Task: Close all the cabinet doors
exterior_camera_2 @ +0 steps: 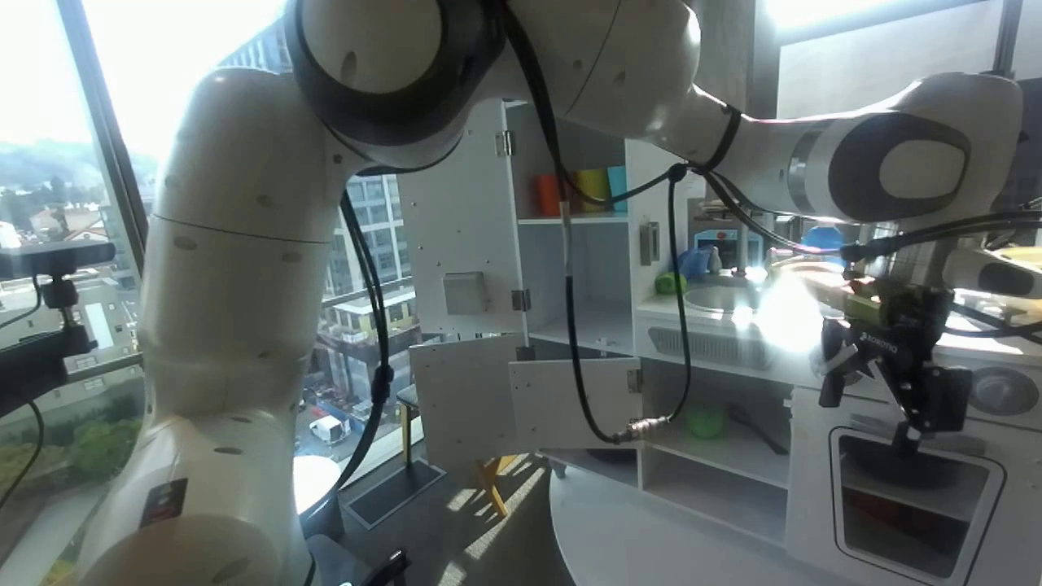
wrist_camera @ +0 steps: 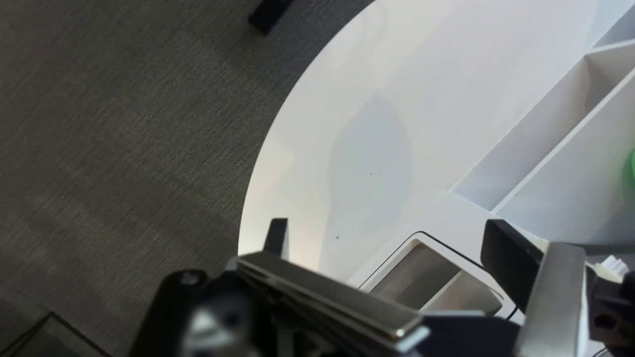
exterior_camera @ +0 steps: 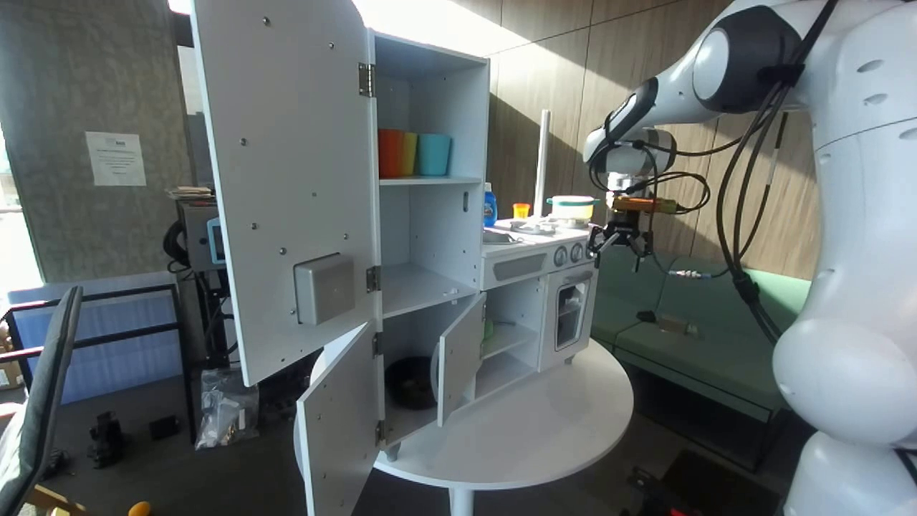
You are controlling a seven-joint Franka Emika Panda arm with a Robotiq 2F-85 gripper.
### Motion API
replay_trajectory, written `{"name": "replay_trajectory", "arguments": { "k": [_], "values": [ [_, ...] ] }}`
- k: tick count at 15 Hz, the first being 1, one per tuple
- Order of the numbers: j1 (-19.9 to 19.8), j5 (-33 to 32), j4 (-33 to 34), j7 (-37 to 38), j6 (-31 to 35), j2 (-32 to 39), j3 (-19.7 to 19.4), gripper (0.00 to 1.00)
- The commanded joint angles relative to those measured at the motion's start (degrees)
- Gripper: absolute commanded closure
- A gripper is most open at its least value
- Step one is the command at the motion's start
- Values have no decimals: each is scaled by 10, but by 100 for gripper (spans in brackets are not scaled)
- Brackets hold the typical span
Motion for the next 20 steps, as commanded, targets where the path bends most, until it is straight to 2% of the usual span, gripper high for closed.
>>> {"name": "replay_trajectory", "arguments": {
  "k": [1,5,9,13,16,17,18,20],
  "values": [
    [26,-63,-137,-76,16,-127,-2,0],
    [55,-136,-265,-131,6,-225,7,0],
    [87,-215,-405,-145,21,-304,30,0],
    [133,-266,-542,-129,44,-371,76,0],
    [182,-272,-629,-107,85,-409,126,0],
    [203,-268,-653,-97,100,-415,146,0],
    [232,-248,-596,-94,96,-363,169,0],
    [282,-238,-614,-62,131,-362,217,0]
  ]
}}
